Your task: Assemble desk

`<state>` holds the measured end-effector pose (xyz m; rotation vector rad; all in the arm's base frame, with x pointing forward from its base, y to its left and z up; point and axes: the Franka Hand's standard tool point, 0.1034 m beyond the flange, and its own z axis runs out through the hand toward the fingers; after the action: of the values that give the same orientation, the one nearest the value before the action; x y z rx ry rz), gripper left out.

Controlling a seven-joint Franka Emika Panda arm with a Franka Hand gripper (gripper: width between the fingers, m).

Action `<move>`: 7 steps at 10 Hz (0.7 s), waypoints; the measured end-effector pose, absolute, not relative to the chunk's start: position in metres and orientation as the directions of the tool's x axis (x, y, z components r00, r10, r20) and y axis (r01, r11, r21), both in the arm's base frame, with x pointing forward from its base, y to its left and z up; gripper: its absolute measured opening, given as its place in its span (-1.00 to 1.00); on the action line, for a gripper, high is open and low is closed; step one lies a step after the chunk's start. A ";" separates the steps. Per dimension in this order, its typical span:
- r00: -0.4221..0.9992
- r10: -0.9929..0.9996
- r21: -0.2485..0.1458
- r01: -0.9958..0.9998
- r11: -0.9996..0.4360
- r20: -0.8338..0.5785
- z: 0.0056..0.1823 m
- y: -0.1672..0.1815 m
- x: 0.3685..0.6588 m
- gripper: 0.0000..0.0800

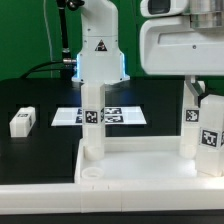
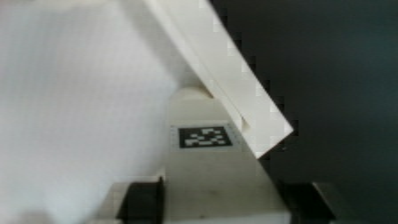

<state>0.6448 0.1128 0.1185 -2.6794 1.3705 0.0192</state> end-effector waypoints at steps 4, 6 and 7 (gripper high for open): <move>0.299 -0.939 -0.120 -0.952 -0.282 -0.170 0.118 0.104 0.647 -0.08; 0.325 -0.931 -0.124 -0.944 -0.307 -0.166 0.118 0.103 0.647 0.30; 0.337 -0.927 -0.125 -0.939 -0.320 -0.164 0.117 0.104 0.647 0.55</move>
Offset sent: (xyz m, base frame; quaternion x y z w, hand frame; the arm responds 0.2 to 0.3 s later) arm 0.0000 0.0000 0.0000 0.0000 0.0000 0.1296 0.9916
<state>0.6468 0.1036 0.1170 -2.4009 1.6999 0.0919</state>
